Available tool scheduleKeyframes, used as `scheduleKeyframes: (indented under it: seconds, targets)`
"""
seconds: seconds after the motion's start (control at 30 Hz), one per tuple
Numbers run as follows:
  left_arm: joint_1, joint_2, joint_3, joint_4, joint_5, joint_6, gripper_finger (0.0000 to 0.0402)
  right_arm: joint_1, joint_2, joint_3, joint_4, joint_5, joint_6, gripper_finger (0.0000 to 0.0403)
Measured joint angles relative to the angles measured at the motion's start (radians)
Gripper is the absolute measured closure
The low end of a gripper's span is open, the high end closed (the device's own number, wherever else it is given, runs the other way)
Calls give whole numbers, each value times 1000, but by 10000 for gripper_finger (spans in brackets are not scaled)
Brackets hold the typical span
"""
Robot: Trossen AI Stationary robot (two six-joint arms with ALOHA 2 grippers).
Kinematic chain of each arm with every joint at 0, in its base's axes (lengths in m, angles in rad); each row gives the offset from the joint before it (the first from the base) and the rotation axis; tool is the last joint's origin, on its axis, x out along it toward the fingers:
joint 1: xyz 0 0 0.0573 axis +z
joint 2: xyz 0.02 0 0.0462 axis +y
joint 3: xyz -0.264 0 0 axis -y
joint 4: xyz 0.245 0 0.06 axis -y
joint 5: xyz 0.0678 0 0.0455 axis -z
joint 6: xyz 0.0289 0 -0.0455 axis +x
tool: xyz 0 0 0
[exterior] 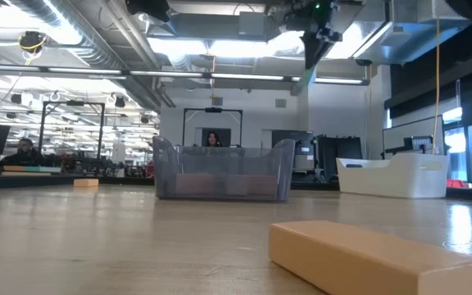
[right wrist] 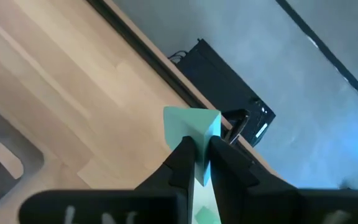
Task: Sort & place blocks by color
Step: Put the blue block into the white bin
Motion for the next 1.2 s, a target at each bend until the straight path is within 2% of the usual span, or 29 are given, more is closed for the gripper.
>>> scheduleKeyframes:
  seconds: [0.1, 0.3, 0.57, 0.93, 1.2]
  targets:
    - [0, 0, 0, 0, 0, -1, 244, 0, -69, -92, -1, 15, 12, 362]
    - [0, 0, 0, 1, -6, -2, 244, -5, -234, -397, 0, 75, 70, 362]
    - [5, 0, 0, 12, -8, -21, 244, -70, -381, -771, 178, 96, 129, 362]
    - [6, 0, 0, 10, -15, -45, 244, -159, -400, -1126, 472, 59, 127, 362]
    - [5, 0, 0, 7, -34, -51, 244, -193, -400, -1252, 614, 20, 127, 362]
